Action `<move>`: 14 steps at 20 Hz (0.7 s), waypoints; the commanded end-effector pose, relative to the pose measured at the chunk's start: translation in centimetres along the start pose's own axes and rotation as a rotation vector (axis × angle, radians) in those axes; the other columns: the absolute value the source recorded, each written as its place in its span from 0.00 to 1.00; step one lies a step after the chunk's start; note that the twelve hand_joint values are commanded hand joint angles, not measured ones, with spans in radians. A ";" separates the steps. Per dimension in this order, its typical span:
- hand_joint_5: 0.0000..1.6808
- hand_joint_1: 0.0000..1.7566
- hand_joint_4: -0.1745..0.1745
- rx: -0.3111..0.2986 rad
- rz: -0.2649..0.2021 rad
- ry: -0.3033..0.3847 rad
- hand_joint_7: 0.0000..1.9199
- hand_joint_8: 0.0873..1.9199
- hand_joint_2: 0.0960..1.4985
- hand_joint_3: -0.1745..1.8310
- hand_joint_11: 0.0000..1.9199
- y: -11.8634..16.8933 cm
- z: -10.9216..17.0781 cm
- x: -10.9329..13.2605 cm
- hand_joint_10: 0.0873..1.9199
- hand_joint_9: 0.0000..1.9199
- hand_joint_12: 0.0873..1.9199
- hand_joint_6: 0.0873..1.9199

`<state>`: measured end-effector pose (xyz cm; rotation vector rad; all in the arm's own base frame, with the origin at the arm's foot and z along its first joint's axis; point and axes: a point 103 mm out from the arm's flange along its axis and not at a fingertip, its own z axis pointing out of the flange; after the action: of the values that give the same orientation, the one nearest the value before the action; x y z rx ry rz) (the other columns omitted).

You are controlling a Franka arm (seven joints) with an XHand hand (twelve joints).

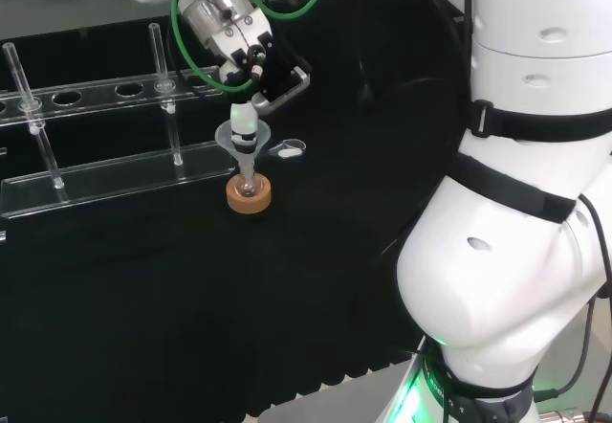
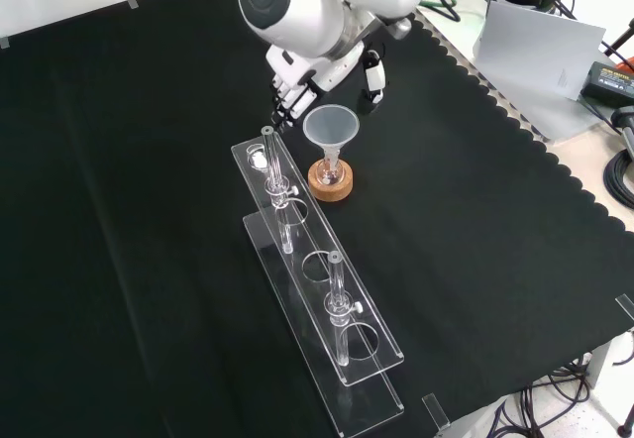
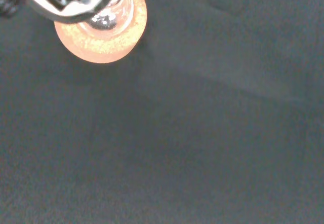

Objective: Place the funnel on the round-bottom flask.

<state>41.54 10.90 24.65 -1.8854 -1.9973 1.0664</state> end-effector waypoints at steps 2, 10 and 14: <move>0.06 0.47 0.31 -0.061 0.014 0.075 0.00 0.07 0.33 0.41 0.11 -2.4 -1.4 -2.8 0.37 0.09 0.71 0.00; 0.12 0.45 0.32 -0.174 0.021 0.177 0.06 0.27 0.35 0.39 0.15 -3.8 -0.4 -8.0 0.33 0.20 0.70 0.00; 0.13 0.45 0.32 -0.212 0.034 0.215 0.08 0.30 0.35 0.39 0.17 -4.0 0.3 -10.1 0.33 0.22 0.70 0.00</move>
<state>40.15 5.39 29.86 -1.9997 -2.0384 0.7839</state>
